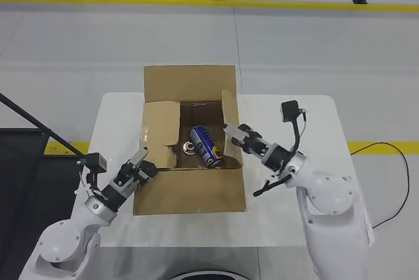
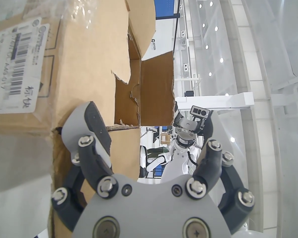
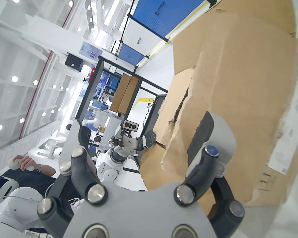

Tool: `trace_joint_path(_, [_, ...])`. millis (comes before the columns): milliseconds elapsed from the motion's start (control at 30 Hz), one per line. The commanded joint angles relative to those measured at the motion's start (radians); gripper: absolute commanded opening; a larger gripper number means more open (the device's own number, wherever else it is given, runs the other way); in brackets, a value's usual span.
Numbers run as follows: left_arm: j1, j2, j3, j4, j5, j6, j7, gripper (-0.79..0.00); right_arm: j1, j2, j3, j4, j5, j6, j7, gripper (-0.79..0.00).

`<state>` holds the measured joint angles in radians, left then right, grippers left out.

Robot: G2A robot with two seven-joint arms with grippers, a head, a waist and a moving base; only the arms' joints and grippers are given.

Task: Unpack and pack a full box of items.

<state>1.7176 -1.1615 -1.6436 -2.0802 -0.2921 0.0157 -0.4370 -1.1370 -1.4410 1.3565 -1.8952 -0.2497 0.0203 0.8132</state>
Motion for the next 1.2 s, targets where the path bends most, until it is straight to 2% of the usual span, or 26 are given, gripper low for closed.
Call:
trace_joint_path(0, [0.0, 0.0, -0.001, -0.001, 0.0, 0.001, 0.0, 0.0, 0.023, -0.002, -0.049, 0.031, -0.019, 0.004, -0.008, 0.0])
trace_joint_path(333, [0.005, 0.001, -0.015, 0.002, -0.009, -0.005, 0.0, 0.0, 0.107, -0.006, -0.188, 0.146, -0.097, 0.046, -0.002, 0.0])
trace_joint_path(700, [0.021, 0.001, -0.051, -0.024, -0.046, -0.022, 0.002, 0.0, 0.146, -0.001, -0.246, 0.182, -0.153, 0.105, 0.042, 0.0])
trace_joint_path(933, [0.057, 0.002, -0.14, -0.037, -0.161, -0.007, -0.028, 0.0, 0.149, 0.005, -0.238, 0.15, -0.151, 0.098, 0.02, 0.0])
trace_joint_path(1167, [0.125, 0.012, -0.287, 0.033, -0.284, 0.069, -0.189, 0.0, 0.129, 0.011, -0.219, 0.087, -0.151, 0.052, -0.022, 0.0])
